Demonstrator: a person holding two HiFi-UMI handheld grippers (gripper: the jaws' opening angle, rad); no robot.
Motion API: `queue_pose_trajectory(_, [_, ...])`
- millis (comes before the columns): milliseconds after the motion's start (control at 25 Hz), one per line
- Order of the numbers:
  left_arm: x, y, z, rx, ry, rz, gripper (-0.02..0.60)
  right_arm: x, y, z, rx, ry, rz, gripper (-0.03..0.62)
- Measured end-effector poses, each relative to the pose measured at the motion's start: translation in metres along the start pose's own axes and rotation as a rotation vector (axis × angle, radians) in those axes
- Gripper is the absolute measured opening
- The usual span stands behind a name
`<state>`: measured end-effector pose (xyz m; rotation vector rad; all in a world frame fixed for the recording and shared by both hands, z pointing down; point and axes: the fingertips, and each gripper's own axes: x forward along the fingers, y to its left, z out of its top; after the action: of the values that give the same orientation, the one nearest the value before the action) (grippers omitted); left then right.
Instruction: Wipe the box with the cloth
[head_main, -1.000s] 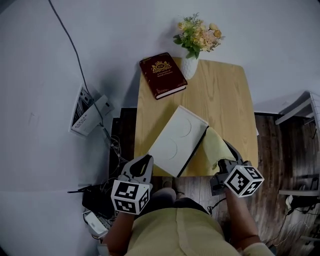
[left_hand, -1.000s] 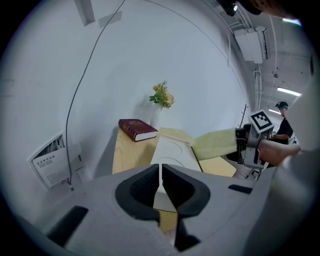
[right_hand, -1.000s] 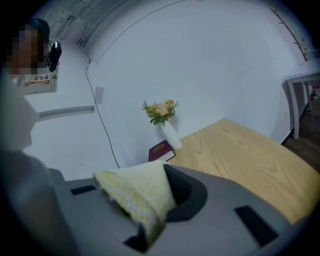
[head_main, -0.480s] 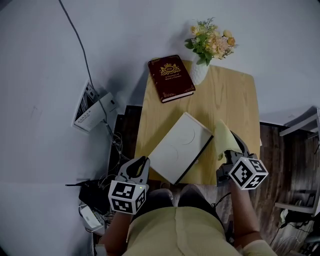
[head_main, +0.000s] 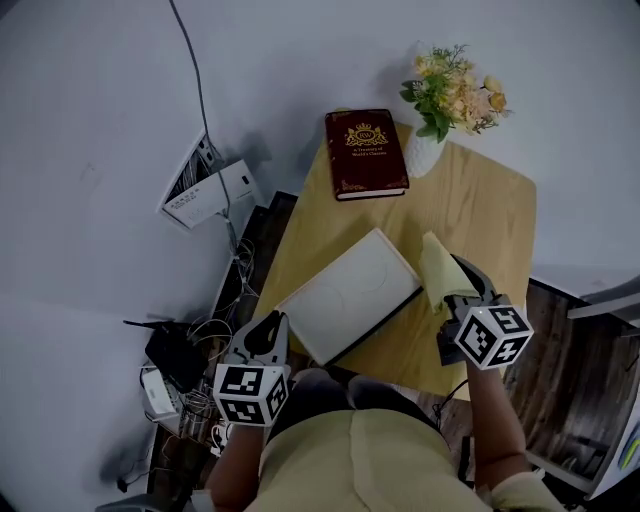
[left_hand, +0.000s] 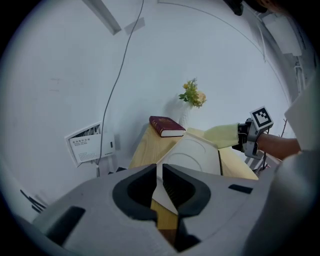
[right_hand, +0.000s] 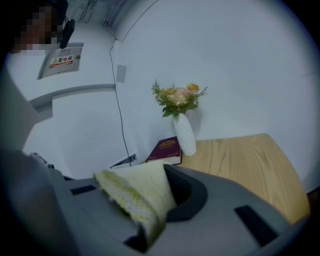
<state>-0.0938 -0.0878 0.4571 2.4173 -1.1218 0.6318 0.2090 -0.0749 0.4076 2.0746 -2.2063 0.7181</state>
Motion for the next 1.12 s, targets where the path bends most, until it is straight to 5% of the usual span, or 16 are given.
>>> queue_pose_trajectory(400, [-0.011,-0.004,-0.013,-0.121,-0.042,0.152,0.028,0.048,0.026,-0.005,-0.198,0.109,0.223,0.031])
queue_pose_trajectory(800, [-0.013,-0.005,-0.020,-0.242,-0.077,0.207,0.037,0.067,0.028,-0.017,-0.200,0.169,0.310,0.031])
queue_pose_trajectory(960, [-0.014,-0.005,-0.019,-0.324,-0.105,0.204,0.115,0.070,0.031,-0.020,-0.197,0.171,0.323,0.031])
queue_pose_trajectory(1120, [-0.010,-0.010,-0.023,-0.349,-0.091,0.192,0.118,0.073,0.036,-0.023,-0.185,0.177,0.349,0.031])
